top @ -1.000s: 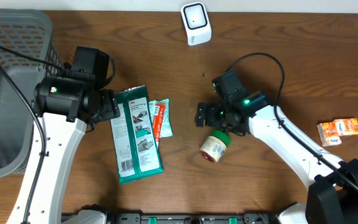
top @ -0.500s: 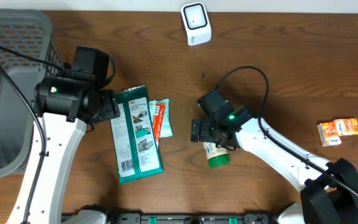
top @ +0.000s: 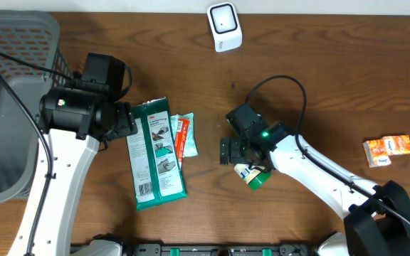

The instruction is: Scan the item barcode

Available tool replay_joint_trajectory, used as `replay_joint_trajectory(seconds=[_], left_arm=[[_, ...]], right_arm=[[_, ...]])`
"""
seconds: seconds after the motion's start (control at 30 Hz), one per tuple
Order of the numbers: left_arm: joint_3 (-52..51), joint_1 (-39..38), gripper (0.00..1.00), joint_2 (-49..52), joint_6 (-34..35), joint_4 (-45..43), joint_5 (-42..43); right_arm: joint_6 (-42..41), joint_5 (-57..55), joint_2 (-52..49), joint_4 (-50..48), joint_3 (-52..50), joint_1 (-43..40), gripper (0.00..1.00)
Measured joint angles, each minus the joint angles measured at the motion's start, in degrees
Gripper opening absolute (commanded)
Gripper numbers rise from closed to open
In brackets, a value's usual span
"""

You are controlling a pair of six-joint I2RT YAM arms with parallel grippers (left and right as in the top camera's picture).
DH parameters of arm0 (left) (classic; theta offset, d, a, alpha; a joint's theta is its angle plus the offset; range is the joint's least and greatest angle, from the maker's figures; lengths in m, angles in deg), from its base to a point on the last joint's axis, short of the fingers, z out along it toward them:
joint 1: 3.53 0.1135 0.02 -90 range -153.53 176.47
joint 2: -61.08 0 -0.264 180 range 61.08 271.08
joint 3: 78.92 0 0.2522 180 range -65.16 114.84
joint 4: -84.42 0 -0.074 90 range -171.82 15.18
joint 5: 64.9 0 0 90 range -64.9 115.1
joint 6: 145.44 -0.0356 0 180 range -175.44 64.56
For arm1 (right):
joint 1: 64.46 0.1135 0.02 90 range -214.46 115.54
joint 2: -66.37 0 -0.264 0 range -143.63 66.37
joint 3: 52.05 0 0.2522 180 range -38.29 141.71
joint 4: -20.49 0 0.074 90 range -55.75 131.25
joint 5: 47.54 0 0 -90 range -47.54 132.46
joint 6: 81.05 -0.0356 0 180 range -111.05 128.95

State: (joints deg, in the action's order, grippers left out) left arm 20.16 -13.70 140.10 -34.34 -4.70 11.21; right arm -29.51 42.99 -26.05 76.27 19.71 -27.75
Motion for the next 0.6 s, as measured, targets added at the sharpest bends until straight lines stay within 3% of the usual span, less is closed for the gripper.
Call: replay_joint_trajectory(seconds=[0.2,0.6], left_arm=[[0.00,0.00,0.88,0.00,0.00,0.00,0.00],[0.00,0.00,0.88,0.00,-0.02,0.00,0.00]], right_arm=[[11.32,-1.40,0.00,0.00,0.00,0.00,0.99],[24.09,-3.74,0.00,-0.33,0.00,0.00,0.99]])
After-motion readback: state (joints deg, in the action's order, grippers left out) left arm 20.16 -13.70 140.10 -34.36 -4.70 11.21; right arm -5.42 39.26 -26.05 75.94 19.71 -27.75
